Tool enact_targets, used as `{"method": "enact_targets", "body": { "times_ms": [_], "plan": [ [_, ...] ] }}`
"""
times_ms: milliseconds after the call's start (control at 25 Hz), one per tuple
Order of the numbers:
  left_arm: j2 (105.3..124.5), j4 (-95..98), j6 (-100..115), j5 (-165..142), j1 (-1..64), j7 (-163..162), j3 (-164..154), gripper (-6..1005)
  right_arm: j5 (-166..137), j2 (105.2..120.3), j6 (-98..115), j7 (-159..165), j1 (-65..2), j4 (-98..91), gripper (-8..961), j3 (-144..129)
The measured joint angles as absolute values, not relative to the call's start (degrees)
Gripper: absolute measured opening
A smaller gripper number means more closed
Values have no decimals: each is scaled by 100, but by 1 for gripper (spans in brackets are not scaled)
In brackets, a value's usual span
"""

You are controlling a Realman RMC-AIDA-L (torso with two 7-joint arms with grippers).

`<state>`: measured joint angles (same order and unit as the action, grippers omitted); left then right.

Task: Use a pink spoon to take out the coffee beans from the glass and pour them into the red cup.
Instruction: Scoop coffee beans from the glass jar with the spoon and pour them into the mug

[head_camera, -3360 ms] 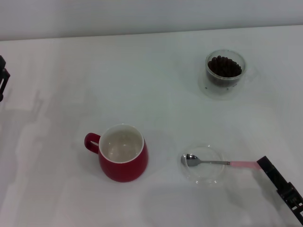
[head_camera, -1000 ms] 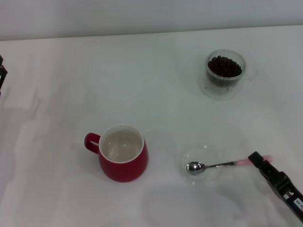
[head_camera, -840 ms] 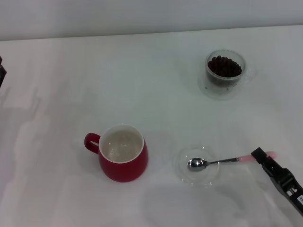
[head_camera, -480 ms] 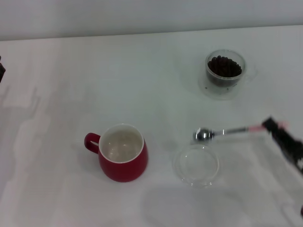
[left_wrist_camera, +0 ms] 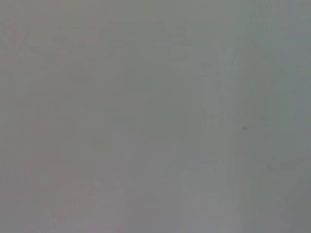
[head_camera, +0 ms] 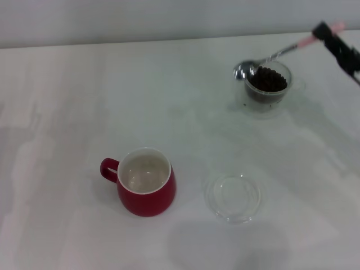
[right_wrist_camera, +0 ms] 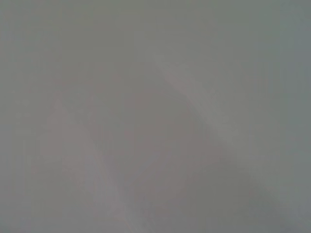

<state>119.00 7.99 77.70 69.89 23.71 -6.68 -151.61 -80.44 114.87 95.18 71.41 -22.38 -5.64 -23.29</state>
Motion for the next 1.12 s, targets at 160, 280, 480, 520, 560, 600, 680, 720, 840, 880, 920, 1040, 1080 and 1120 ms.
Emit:
{"method": "enact_targets", "body": {
  "times_ms": [160, 280, 480, 520, 560, 600, 680, 720, 840, 880, 920, 1040, 1080, 1120],
  "plan": [
    [11900, 800, 7769, 7138, 2370, -667, -15161, 757, -8062, 11472, 8862, 7236, -2551, -1302, 148, -2403],
    [11900, 795, 7770, 7218, 2380, -660, -15161, 757, -8066, 11497, 8402, 7223, -2640, -1804, 149, -2453],
    [11900, 791, 7769, 7468, 2378, -666, -15161, 757, -8067, 11499, 7686, 7060, -2607, -2363, 149, -2829],
    [11900, 791, 7767, 7500, 2370, -666, -15162, 757, -8066, 11495, 7502, 7031, -2567, -2474, 149, -2979],
    [11900, 791, 7762, 7517, 2366, -666, -15161, 757, -8067, 11493, 7372, 7020, -2536, -2543, 149, -3069],
    [11902, 791, 7738, 7534, 2358, -666, -15162, 757, -8066, 11491, 7313, 7009, -2515, -2588, 149, -3125],
    [11906, 791, 7668, 7551, 2351, -667, -15162, 757, -8066, 11490, 7255, 6942, -2479, -2644, 149, -3184],
    [11907, 791, 7617, 7557, 2350, -667, -15161, 758, -8066, 11493, 7250, 6889, -2470, -2651, 149, -3192],
    [11912, 791, 7505, 7560, 2356, -668, -15161, 758, -8066, 11498, 7217, 6785, -2462, -2614, 149, -3247],
    [11915, 791, 7489, 7560, 2356, -668, -15162, 758, -8069, 11498, 7206, 6774, -2459, -2601, 149, -3292],
    [11917, 791, 7478, 7561, 2356, -668, -15162, 758, -8072, 11498, 7189, 6771, -2454, -2600, 149, -3332],
    [11924, 795, 7472, 7590, 2350, -668, -15161, 758, -8077, 11499, 7068, 6768, -2445, -2606, 149, -3495],
    [11926, 798, 7471, 7607, 2347, -668, -15161, 758, -8078, 11502, 7020, 6767, -2445, -2606, 149, -3546],
    [11926, 799, 7470, 7611, 2343, -668, -15161, 758, -8078, 11503, 6964, 6753, -2445, -2604, 149, -3606]
  ]
}}
